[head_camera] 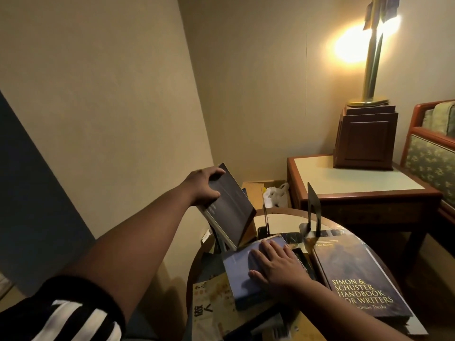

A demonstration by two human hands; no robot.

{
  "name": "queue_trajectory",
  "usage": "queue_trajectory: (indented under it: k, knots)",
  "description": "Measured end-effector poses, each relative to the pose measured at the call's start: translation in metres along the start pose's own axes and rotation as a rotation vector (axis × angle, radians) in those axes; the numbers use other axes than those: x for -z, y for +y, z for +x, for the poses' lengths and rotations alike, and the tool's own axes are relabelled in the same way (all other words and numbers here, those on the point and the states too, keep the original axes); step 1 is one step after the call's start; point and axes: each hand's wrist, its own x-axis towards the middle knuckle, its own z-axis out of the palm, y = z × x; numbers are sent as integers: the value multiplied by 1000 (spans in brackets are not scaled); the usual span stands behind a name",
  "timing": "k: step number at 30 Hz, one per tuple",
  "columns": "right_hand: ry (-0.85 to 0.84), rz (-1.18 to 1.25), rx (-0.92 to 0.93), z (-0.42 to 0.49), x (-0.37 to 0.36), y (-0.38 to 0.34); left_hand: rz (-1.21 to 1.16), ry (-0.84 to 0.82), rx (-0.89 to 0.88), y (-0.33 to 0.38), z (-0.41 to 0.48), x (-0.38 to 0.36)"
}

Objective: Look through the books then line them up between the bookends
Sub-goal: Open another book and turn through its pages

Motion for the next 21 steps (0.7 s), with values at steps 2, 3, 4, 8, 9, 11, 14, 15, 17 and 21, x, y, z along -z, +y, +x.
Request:
queue_trajectory:
  k: [2, 3, 4, 8, 9, 11, 14, 15, 17, 21]
  knots:
    - [14, 8, 8, -1, -2, 2, 5, -5, 37, -2, 15, -7]
    - [22, 7, 15, -1, -3, 2, 12, -9, 53, -4, 22, -11]
    - [25, 4, 21, -1, -3, 3, 24, -11, 68, -5, 29, -16]
    - [21, -12, 30, 2, -3, 6, 140, -11, 143, -14, 52, -38]
    - [22, -16, 31, 3, -4, 6, 177, -13, 173, -17, 57, -43]
    - [27, -22, 29, 5, -5, 6, 245, -34, 233, -21, 63, -54]
    - [25, -43, 21, 7, -5, 6, 320, -76, 290, -25, 67, -69]
    - [24, -47, 19, 8, -5, 6, 347, -84, 301, -26, 67, -74]
    - [15, -43, 18, 9, -6, 7, 400, -75, 311, -28, 66, -84]
    - [9, -31, 19, 10, -10, 9, 496, -18, 312, -31, 58, -98]
